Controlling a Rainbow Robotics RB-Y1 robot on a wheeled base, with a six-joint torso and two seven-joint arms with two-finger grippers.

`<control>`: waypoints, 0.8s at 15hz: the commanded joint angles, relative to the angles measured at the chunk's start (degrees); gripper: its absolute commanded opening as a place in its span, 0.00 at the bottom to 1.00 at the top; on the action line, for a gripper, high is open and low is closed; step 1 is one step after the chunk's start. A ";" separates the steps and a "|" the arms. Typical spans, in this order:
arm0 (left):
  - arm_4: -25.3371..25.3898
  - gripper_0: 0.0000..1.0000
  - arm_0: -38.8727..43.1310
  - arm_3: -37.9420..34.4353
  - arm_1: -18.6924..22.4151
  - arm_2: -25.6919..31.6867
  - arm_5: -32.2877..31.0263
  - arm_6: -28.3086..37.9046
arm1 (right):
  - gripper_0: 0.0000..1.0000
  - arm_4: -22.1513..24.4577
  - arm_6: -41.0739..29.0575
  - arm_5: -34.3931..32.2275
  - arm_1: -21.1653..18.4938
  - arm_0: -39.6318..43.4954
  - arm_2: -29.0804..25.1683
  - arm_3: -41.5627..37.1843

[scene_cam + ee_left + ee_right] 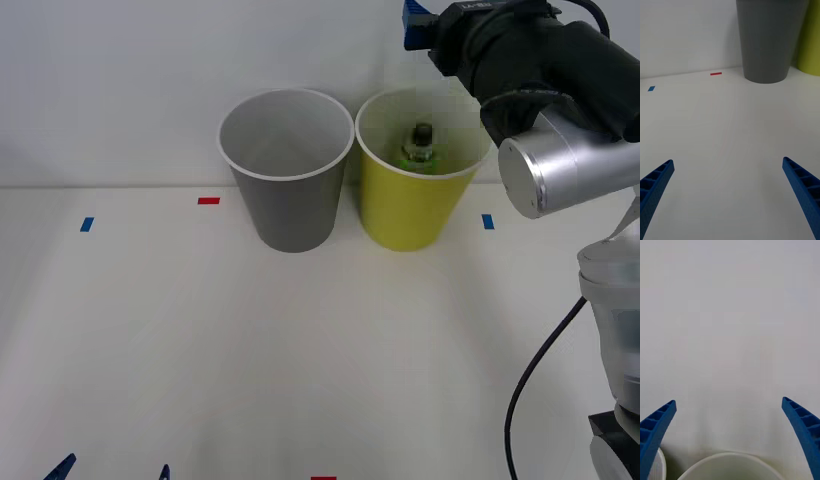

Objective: Put cans in the gray bin and PET bottles in the light green bin.

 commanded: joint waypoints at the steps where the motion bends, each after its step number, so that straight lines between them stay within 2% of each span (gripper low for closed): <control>1: 0.00 1.00 0.00 0.00 0.00 0.00 0.00 0.00 | 1.00 -0.23 0.40 11.36 -0.04 0.09 -1.26 -8.65; 3: 0.00 1.00 0.00 0.00 0.00 0.00 0.00 0.00 | 1.00 -3.84 0.04 17.69 -0.65 1.32 -2.49 -15.33; 5: 0.00 1.00 0.00 0.00 0.00 0.00 0.00 0.00 | 1.00 -6.91 0.22 16.72 -1.79 6.76 -3.72 -20.87; 7: 0.00 1.00 0.00 0.00 0.00 0.00 0.00 0.00 | 1.00 -7.88 0.04 15.40 -3.90 14.85 -3.90 -27.99; 9: 0.00 1.00 0.00 0.00 0.00 0.00 0.00 0.00 | 1.00 -8.05 -0.04 13.99 -4.34 22.59 -4.51 -33.35; 12: 0.00 1.00 0.00 0.00 0.00 0.00 0.00 0.00 | 1.00 -7.88 0.04 11.09 -4.34 33.57 -5.39 -35.87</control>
